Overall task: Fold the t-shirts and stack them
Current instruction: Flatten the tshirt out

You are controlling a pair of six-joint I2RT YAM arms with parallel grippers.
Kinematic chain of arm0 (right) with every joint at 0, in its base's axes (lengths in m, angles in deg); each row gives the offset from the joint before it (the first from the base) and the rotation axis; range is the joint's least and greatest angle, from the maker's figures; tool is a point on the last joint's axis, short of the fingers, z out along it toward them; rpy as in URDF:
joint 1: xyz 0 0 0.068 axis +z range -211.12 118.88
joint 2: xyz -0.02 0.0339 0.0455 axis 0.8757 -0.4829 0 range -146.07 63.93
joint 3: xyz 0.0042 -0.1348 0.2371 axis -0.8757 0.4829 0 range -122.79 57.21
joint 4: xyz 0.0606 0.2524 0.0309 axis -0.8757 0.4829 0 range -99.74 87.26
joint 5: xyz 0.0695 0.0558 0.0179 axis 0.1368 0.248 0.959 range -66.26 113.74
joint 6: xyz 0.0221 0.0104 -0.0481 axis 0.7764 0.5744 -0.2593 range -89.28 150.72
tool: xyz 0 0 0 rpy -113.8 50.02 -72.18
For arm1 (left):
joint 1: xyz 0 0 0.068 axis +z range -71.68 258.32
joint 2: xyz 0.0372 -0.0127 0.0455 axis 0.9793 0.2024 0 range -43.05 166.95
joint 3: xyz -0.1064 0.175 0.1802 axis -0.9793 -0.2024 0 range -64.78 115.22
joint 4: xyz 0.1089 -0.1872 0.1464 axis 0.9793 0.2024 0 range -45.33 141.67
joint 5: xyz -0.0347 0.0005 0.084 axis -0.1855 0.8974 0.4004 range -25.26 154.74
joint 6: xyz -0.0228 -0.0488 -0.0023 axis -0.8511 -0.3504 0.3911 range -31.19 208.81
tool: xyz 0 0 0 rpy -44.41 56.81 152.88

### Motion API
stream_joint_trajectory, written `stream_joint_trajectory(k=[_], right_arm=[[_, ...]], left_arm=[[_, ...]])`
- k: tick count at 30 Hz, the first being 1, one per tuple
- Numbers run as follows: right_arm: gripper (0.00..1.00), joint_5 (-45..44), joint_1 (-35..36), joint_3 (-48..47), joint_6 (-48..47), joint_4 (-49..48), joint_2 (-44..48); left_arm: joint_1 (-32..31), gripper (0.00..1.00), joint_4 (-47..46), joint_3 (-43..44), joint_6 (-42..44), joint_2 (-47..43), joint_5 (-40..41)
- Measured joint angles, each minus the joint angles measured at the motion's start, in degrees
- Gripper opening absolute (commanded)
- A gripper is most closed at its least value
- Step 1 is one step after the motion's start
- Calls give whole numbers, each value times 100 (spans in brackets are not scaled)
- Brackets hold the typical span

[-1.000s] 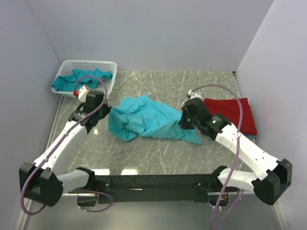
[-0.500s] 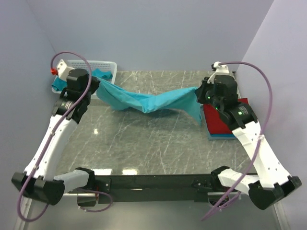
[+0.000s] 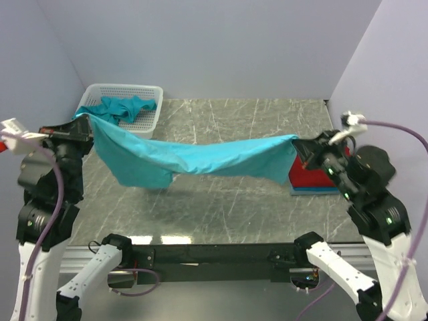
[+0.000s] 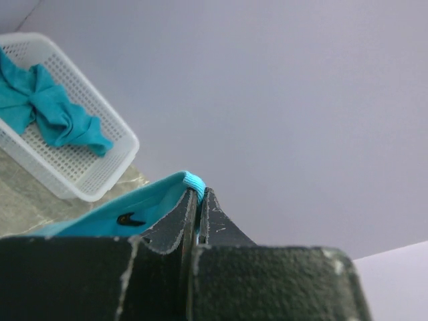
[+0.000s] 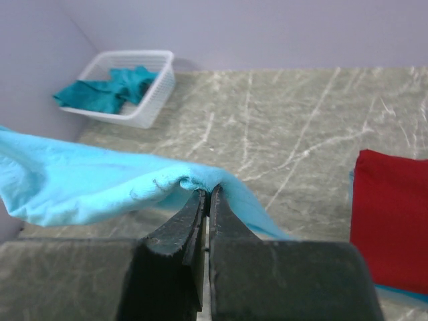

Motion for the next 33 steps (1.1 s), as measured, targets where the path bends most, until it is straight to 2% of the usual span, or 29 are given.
stream_joint_trajectory(k=[6, 11, 14, 15, 16, 18, 19, 20, 21, 23, 25, 30, 33], right_arm=[[0, 59, -2, -20, 48, 46, 468], [0, -72, -149, 144, 87, -109, -295], [2, 122, -529, 505, 114, -487, -1204], [3, 188, -669, 619, 120, -625, -1543], [12, 260, -807, 704, 127, -772, -1941], [30, 267, -981, 752, 164, -942, -2881], [44, 256, -1029, 750, 175, -970, -3279], [83, 225, -1073, 743, 192, -955, -3672], [89, 181, -1095, 741, 236, -925, -3936], [90, 151, -1106, 745, 197, -855, -4188], [91, 234, -1104, 782, 199, -870, -4105], [91, 621, -1051, 1423, 271, -1362, -3064], [92, 844, -826, 1965, 369, -1591, -2549]], left_arm=[[0, 1, 92, 216, 2, -122, 205], [2, 3, 85, 195, 4, 625, 612], [48, 25, 133, 125, 4, 1606, 778], [79, 52, 144, 111, 11, 2004, 802], [127, 68, 144, 111, 57, 2428, 778], [256, 92, 192, 131, 46, 3311, 634], [326, 98, 286, 164, 48, 3716, 542], [385, 99, 448, 203, 17, 4037, 457], [428, 99, 614, 238, 0, 4295, 363], [490, 99, 831, 227, 4, 4459, 173], [507, 99, 800, 109, 4, 4236, -46], [490, 100, 203, -1139, -11, 2575, -872], [367, 100, 7, -1873, -70, 1919, -1338]])
